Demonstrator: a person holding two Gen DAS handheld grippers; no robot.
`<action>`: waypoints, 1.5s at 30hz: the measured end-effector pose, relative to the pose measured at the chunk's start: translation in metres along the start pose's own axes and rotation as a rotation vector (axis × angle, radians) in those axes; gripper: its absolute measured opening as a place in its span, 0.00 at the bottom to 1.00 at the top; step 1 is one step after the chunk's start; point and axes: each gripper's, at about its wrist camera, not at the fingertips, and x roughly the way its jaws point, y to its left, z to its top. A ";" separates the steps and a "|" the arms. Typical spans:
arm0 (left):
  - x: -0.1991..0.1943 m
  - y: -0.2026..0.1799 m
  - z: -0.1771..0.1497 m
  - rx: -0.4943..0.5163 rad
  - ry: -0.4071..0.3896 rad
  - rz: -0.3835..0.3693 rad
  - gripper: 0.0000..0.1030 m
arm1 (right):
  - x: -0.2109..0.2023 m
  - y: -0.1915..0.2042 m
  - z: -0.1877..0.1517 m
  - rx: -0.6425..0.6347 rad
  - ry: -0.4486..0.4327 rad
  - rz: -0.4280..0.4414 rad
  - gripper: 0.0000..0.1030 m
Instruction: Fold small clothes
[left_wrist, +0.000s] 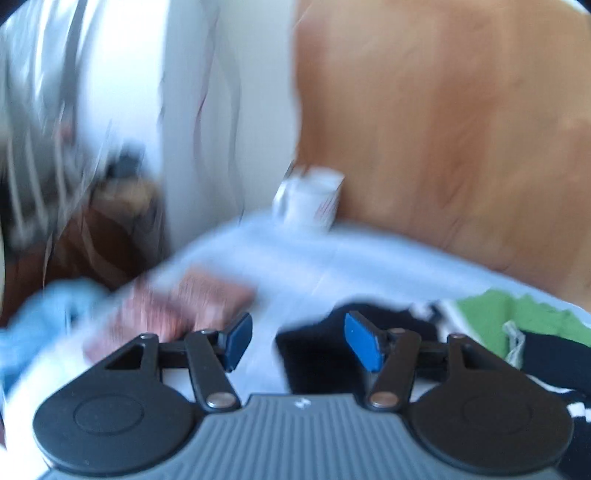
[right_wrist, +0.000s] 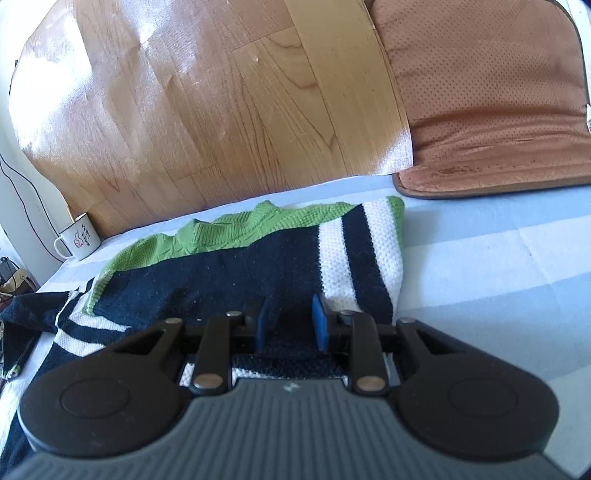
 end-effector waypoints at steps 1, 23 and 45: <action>0.008 0.003 -0.002 -0.039 0.053 -0.017 0.52 | 0.000 0.000 0.000 0.000 0.000 0.000 0.28; 0.002 -0.187 0.030 0.111 -0.140 -0.347 0.18 | -0.003 -0.016 -0.002 0.112 -0.021 0.059 0.28; -0.084 -0.183 -0.094 0.681 -0.160 -0.522 0.76 | -0.039 0.057 0.002 -0.249 -0.124 0.225 0.45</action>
